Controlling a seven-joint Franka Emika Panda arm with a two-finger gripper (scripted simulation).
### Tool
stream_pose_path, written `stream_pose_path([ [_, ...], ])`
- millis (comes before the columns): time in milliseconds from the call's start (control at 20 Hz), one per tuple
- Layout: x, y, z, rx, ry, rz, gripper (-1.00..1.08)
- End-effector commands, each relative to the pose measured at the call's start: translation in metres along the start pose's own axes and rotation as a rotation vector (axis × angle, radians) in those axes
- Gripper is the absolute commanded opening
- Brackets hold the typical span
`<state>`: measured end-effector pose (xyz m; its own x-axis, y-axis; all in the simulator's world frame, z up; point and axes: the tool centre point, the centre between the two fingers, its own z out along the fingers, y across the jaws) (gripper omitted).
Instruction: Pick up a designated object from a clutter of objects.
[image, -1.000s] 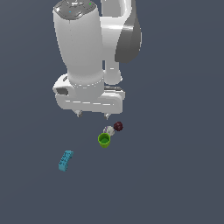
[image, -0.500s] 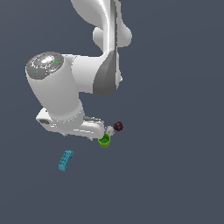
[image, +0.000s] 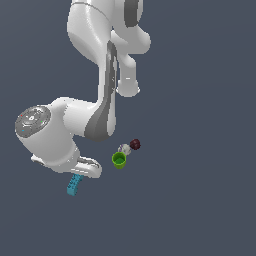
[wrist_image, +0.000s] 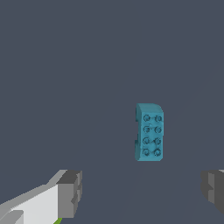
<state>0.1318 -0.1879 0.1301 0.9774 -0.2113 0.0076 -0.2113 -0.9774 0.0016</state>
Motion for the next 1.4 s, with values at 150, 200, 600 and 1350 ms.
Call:
stream_pose_path([
  [150,0.01,0.022,0.034,0.001,-0.004,0.019,1.0],
  [200,0.011,0.024,0.038,0.001,-0.005,0.022,1.0],
  [600,0.014,0.037,0.058,0.001,-0.008,0.032,1.0],
  [1350,0.012,0.037,0.106,0.002,-0.008,0.033,1.0],
])
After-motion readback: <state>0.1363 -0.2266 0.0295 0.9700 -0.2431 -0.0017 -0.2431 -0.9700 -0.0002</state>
